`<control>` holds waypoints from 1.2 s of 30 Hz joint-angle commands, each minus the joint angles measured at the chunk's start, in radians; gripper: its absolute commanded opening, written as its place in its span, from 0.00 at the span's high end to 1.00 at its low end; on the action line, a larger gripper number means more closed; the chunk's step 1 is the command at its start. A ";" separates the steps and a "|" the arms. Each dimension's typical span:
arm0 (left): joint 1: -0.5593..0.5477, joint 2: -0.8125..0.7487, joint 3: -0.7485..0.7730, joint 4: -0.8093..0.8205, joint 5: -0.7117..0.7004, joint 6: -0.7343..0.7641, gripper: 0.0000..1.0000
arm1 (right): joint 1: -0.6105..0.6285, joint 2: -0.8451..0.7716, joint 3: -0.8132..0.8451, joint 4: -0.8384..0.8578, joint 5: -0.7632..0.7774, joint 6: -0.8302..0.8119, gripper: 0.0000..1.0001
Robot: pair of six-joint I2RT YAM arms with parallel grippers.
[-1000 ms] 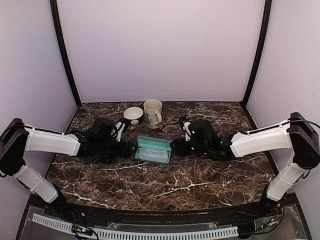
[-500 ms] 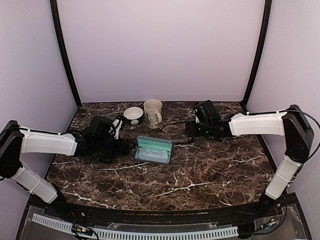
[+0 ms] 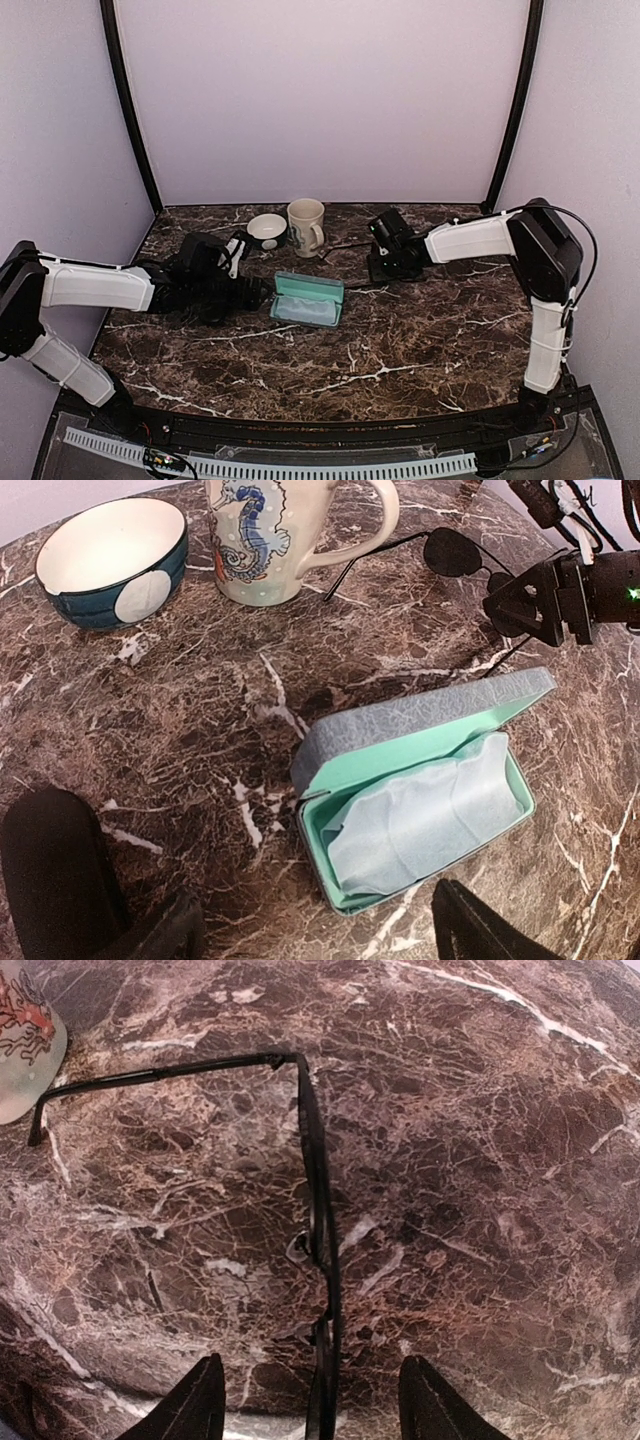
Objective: Organize the sunglasses
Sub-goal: Move the sunglasses to the center of the board.
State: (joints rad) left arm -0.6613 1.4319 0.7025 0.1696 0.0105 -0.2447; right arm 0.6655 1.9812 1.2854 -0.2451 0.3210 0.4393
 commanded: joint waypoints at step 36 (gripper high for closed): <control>-0.006 -0.013 0.012 0.008 0.047 -0.028 0.19 | -0.127 -0.330 -0.365 -0.162 0.080 0.040 0.45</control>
State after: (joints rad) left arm -0.6613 1.4322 0.7029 0.1699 0.0483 -0.2672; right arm 0.5835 1.7222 0.9695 -0.3748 0.3828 0.4656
